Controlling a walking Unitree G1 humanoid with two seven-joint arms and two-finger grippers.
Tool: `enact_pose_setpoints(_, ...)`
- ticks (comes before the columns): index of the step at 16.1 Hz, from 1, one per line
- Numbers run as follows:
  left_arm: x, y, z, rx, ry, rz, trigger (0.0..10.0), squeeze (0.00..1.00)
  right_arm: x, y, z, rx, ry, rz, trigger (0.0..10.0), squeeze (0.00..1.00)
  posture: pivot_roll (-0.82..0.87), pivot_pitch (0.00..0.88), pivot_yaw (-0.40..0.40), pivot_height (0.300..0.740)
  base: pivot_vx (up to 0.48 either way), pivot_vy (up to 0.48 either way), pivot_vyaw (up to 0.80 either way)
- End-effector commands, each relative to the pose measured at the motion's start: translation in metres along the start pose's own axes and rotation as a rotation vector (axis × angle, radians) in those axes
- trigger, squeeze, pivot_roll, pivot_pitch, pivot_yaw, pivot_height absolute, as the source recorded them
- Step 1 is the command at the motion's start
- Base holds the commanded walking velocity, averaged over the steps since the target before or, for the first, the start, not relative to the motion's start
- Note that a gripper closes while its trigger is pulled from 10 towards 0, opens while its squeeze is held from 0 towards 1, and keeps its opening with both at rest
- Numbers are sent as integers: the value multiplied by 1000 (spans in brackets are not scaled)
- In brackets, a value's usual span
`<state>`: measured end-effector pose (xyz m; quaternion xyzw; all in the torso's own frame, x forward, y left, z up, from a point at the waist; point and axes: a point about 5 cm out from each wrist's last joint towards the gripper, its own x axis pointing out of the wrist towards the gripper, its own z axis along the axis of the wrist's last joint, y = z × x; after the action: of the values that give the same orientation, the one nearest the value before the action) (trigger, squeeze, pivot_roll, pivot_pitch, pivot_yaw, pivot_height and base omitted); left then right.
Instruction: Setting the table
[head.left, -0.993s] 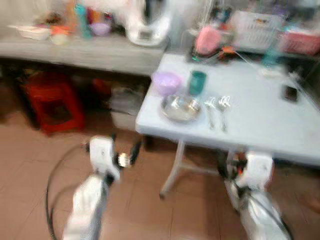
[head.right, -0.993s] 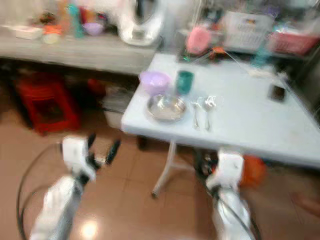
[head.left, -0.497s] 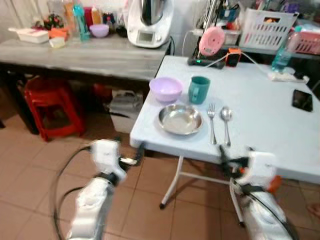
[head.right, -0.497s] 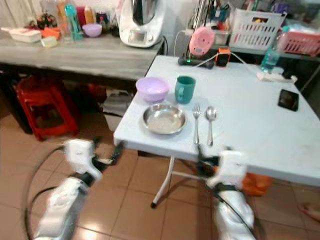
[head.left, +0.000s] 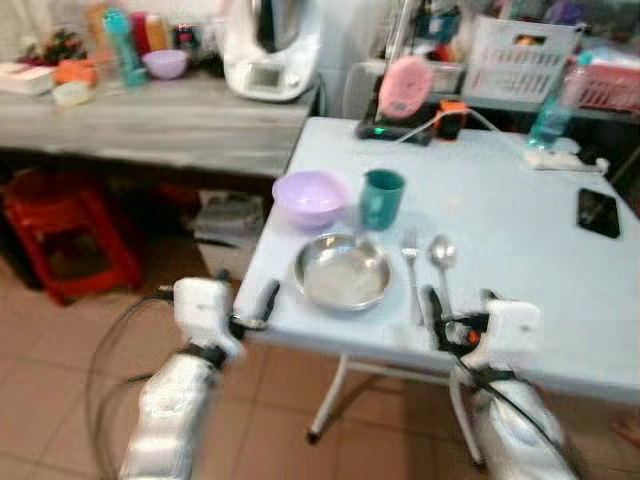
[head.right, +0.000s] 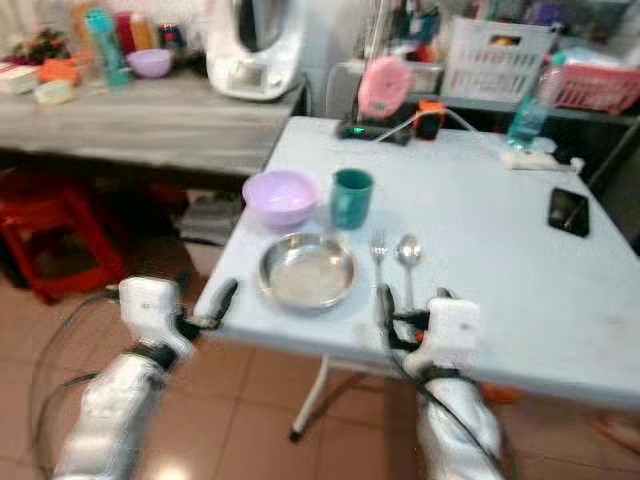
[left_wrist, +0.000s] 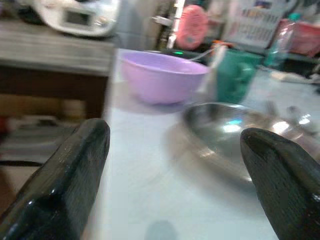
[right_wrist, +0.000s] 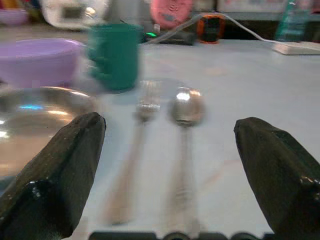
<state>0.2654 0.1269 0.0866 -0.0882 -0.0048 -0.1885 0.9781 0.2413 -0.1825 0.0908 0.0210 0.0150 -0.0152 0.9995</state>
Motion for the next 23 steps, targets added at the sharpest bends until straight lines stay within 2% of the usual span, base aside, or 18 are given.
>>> enact_pose_setpoints(1, -3, 10, 4, 30, 0, 22, 10000, 0, 2, 8, 7, 30, -27, 31, 10000, 0, -9, 0, -34, 740, 368, 0, 0)
enact_pose_setpoints(5, -5, 11, 5, 49, -7, 21, 10000, 0, 1, 13, 8, 66, -21, 73, 10000, 0, -14, 0, -29, 740, 173, 0, 0)
enact_pose_setpoints(12, -24, 18, 0, 103, 24, -38, 10000, 0, 5, 14, 8, 94, 22, 168, 10000, 0, -18, 0, -36, 740, 0, 0, 0)
enact_pose_setpoints(15, -29, 18, -2, 101, 37, -78, 10000, 0, 7, 18, 6, 111, 56, 217, 10000, 0, -13, 0, -39, 740, 0, 0, 0)
enact_pose_setpoints(19, -33, 16, -2, 97, 51, -173, 10000, 0, 16, 23, 0, 176, 132, 269, 10000, 0, -4, 0, -41, 740, 0, 0, 0)
enact_pose_setpoints(23, -34, 16, -3, 104, 52, -188, 10000, 0, 22, 23, -3, 279, 183, 257, 10000, 0, 1, 0, -43, 740, 0, 0, 0)
